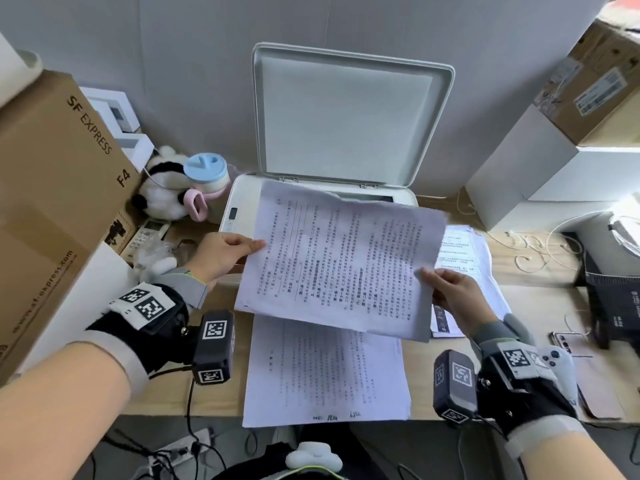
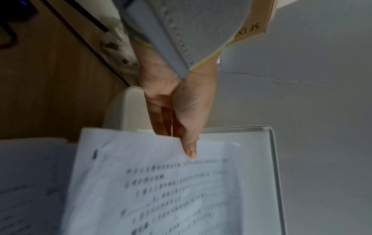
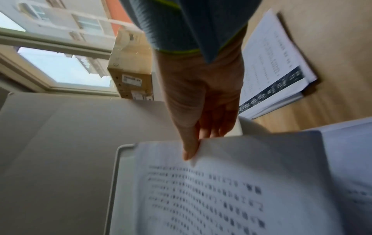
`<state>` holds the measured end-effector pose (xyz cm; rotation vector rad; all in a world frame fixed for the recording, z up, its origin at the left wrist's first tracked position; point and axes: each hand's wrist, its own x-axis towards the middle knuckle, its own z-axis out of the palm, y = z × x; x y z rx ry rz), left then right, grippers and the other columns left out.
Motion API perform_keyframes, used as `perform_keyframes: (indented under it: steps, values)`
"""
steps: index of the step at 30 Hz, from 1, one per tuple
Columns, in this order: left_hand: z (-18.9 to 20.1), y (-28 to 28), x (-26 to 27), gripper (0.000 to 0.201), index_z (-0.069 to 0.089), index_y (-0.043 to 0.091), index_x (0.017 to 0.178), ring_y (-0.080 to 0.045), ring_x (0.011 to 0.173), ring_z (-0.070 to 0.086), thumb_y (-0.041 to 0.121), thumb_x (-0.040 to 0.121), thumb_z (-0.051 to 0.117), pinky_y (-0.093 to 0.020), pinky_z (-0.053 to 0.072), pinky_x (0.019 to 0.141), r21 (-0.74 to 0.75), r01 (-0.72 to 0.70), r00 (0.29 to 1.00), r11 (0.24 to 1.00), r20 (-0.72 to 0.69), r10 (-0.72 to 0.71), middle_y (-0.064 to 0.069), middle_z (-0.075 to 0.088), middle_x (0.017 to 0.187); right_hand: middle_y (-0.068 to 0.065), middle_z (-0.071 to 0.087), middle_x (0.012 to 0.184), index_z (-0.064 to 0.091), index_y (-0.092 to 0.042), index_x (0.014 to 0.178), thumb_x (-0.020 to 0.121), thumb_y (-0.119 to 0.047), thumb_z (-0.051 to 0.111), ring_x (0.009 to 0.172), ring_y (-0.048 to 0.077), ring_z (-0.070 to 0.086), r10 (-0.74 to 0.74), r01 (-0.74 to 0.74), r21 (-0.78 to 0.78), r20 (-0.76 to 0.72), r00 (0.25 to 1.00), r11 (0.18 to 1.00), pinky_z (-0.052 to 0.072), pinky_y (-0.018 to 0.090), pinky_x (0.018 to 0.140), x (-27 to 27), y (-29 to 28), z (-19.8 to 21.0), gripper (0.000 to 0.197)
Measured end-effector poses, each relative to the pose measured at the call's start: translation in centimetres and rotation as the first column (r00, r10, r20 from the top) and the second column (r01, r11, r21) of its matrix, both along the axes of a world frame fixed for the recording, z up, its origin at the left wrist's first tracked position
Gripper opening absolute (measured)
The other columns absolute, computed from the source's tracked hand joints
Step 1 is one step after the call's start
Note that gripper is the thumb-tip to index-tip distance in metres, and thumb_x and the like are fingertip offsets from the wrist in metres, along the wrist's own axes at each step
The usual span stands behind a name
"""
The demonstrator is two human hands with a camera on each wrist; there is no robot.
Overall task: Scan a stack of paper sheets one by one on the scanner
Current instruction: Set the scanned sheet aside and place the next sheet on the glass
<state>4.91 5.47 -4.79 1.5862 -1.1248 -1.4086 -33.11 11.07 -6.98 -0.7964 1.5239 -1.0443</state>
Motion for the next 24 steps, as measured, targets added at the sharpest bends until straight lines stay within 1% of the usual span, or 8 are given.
perform_keyframes:
  steps: [3, 6, 8, 10, 13, 16, 20, 24]
  values:
    - [-0.7, -2.2, -0.2, 0.015, 0.07, 0.0, 0.09, -0.015, 0.074, 0.064, 0.013, 0.083, 0.069, -0.036, 0.053, 0.086, 0.003, -0.103, 0.993, 0.995, 0.065, 0.103, -0.013, 0.068, 0.094, 0.006, 0.067, 0.077, 0.067, -0.004, 0.086, 0.08, -0.02, 0.072, 0.066, 0.016, 0.06, -0.044, 0.044, -0.007, -0.073, 0.996, 0.999, 0.055, 0.021, 0.063, 0.8, -2.6, 0.5, 0.018]
    - [-1.2, -4.3, 0.0, 0.022, 0.067, -0.004, 0.104, -0.026, 0.089, 0.061, 0.007, 0.085, 0.066, -0.046, 0.047, 0.098, 0.072, -0.158, 0.984, 0.985, 0.092, 0.152, -0.019, 0.066, 0.108, 0.006, 0.064, 0.071, 0.068, -0.004, 0.084, 0.085, -0.012, 0.068, 0.057, 0.015, 0.057, -0.053, 0.058, 0.024, -0.168, 0.984, 0.998, 0.051, 0.016, 0.051, 1.6, -5.1, 0.4, 0.009]
    - [-1.7, -5.5, 0.1, 0.013, 0.069, -0.001, 0.094, -0.029, 0.088, 0.062, 0.008, 0.084, 0.067, -0.048, 0.05, 0.094, 0.123, -0.171, 0.983, 0.978, 0.094, 0.16, -0.022, 0.067, 0.107, 0.009, 0.064, 0.071, 0.068, -0.007, 0.075, 0.082, -0.015, 0.071, 0.058, 0.018, 0.055, -0.049, 0.063, 0.049, -0.248, 0.968, 0.997, 0.051, 0.019, 0.053, 1.9, -6.7, 0.0, 0.012]
    - [-2.1, -6.7, 0.1, 0.007, 0.067, 0.005, 0.081, -0.029, 0.079, 0.063, 0.011, 0.083, 0.07, -0.04, 0.054, 0.079, 0.136, -0.184, 0.976, 0.973, 0.146, 0.164, -0.02, 0.069, 0.099, 0.005, 0.064, 0.067, 0.067, -0.011, 0.068, 0.08, -0.021, 0.074, 0.056, 0.016, 0.056, -0.019, 0.052, 0.088, -0.345, 0.939, 0.995, 0.048, 0.02, 0.051, 1.7, -8.4, -0.5, 0.017]
    - [-2.7, -7.9, -0.2, 0.015, 0.067, 0.002, 0.077, -0.022, 0.064, 0.056, 0.015, 0.082, 0.072, -0.027, 0.046, 0.062, 0.093, -0.192, 0.942, 0.977, 0.295, 0.157, -0.014, 0.066, 0.079, 0.0, 0.064, 0.06, 0.065, -0.014, 0.061, 0.079, -0.029, 0.074, 0.057, 0.015, 0.059, 0.033, 0.029, 0.119, -0.484, 0.875, 0.992, 0.047, 0.026, 0.055, 1.6, -9.9, -1.1, 0.025]
    - [-2.6, -8.8, -0.7, 0.014, 0.069, 0.005, 0.081, -0.019, 0.074, 0.055, 0.019, 0.081, 0.072, -0.025, 0.04, 0.072, 0.051, -0.181, 0.886, 0.982, 0.441, 0.141, -0.006, 0.063, 0.081, 0.003, 0.068, 0.066, 0.066, -0.014, 0.065, 0.08, -0.033, 0.072, 0.066, 0.02, 0.064, 0.09, 0.009, 0.171, -0.559, 0.824, 0.985, 0.051, 0.029, 0.066, 1.5, -11.6, -1.3, 0.025]
    - [-2.8, -9.8, -1.1, 0.022, 0.059, 0.015, 0.065, -0.021, 0.077, 0.057, 0.022, 0.078, 0.074, -0.024, 0.038, 0.072, 0.056, -0.157, 0.834, 0.986, 0.542, 0.102, -0.006, 0.064, 0.08, 0.0, 0.066, 0.068, 0.067, -0.015, 0.07, 0.082, -0.037, 0.069, 0.067, 0.017, 0.06, 0.167, -0.023, 0.229, -0.635, 0.754, 0.973, 0.042, 0.021, 0.056, 1.5, -12.8, -0.9, 0.025]
    - [-3.2, -10.6, -1.4, 0.029, 0.054, 0.015, 0.059, -0.023, 0.075, 0.057, 0.021, 0.075, 0.077, -0.027, 0.042, 0.071, 0.064, -0.155, 0.809, 0.986, 0.58, 0.09, -0.008, 0.064, 0.079, -0.003, 0.061, 0.067, 0.063, -0.017, 0.065, 0.08, -0.037, 0.07, 0.062, 0.011, 0.052, 0.222, -0.027, 0.279, -0.699, 0.68, 0.96, 0.036, 0.022, 0.053, 1.2, -13.7, -1.1, 0.027]
